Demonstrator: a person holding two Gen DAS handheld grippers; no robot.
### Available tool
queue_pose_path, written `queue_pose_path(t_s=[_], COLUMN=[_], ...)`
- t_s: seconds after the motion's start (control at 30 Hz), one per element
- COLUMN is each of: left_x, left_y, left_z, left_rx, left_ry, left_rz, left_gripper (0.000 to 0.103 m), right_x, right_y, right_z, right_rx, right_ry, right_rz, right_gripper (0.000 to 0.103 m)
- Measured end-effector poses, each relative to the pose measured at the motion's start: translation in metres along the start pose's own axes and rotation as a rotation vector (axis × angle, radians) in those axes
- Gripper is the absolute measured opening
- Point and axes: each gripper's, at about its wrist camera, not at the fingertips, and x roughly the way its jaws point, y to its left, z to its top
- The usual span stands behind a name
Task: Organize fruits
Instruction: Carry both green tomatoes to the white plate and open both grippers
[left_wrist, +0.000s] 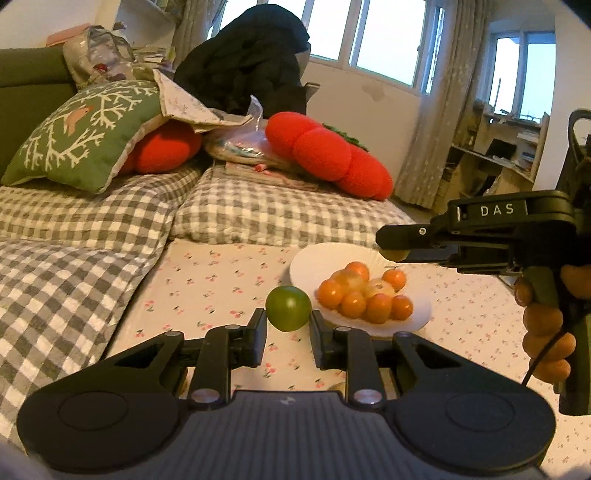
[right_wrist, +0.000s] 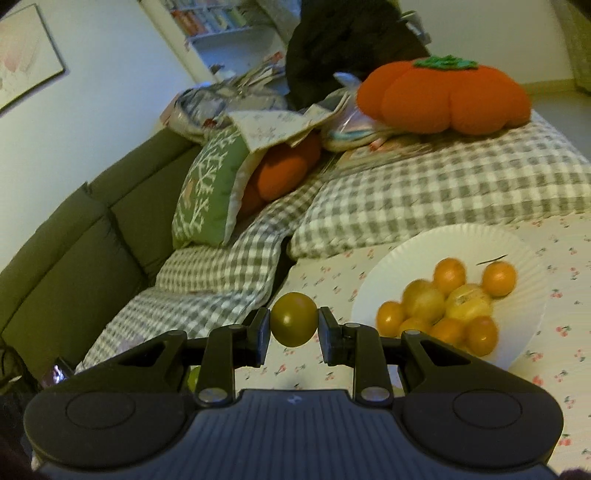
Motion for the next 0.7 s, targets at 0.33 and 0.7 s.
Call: queue_pose_path(t_s=[0.33, 0.7], left_x=[0.038, 0.128], left_y=[-0.024, -0.025], left_z=[0.027, 0.057], left_rx=[0.051, 0.030], left_ry=[-0.005, 0.094], left_rz=[-0.053, -0.110], left_gripper=[0.017, 0.017], right_x=[-0.012, 0.009], right_y=[-0.032, -0.088], right_z=[0.014, 0.023], right_rx=[0.065, 0.137], right_ry=[-0.050, -0.018], right_rz=[-0.074, -0.233], right_gripper=[0.024, 0.024])
